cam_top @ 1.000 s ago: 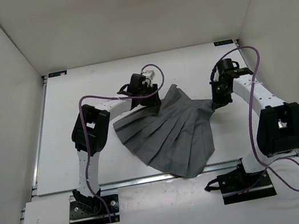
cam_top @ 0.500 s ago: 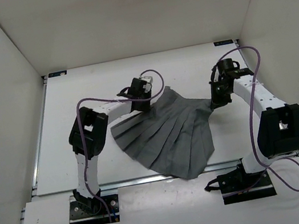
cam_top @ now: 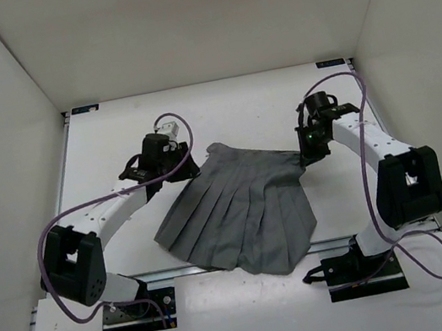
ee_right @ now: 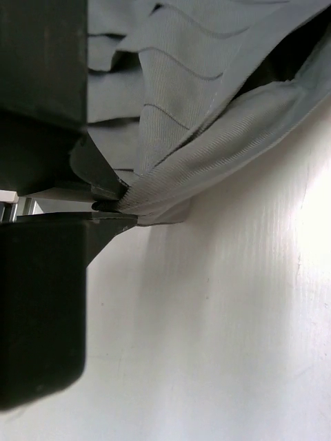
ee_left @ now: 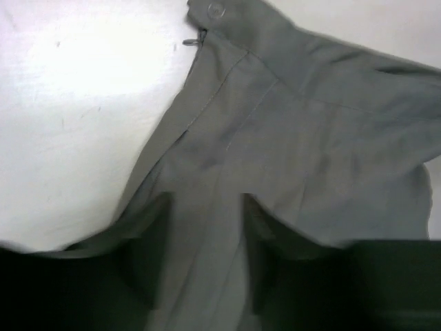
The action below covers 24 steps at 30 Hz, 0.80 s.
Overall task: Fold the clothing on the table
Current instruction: Flatten the skirt out
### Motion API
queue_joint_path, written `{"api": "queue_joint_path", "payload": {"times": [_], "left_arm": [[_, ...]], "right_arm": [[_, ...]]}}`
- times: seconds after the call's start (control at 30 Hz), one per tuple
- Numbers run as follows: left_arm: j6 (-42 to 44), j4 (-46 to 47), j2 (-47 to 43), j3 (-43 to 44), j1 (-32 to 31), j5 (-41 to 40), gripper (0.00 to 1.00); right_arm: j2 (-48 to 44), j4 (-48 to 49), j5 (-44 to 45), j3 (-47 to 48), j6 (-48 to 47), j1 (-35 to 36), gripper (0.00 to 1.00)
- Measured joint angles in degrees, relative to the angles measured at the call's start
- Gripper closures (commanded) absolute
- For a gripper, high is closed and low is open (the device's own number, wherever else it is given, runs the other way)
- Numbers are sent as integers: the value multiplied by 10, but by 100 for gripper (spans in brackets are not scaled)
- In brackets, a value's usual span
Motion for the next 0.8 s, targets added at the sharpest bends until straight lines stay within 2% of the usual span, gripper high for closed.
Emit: {"api": "queue_joint_path", "payload": {"times": [0.07, 0.23, 0.5, 0.63, 0.8], "left_arm": [[-5, 25, 0, -3, 6, 17, 31], [-5, 53, 47, 16, 14, 31, 29], [42, 48, 272, 218, 19, 43, 35], [67, 20, 369, 324, 18, 46, 30], [62, 22, 426, 361, 26, 96, 29]], "right_arm": [[21, 1, 0, 0, -2, 2, 100], [63, 0, 9, 2, -4, 0, 100], [77, -1, 14, 16, -5, -27, 100], [77, -2, 13, 20, -5, -35, 100], [77, -2, 14, 37, -5, -33, 100]]}}
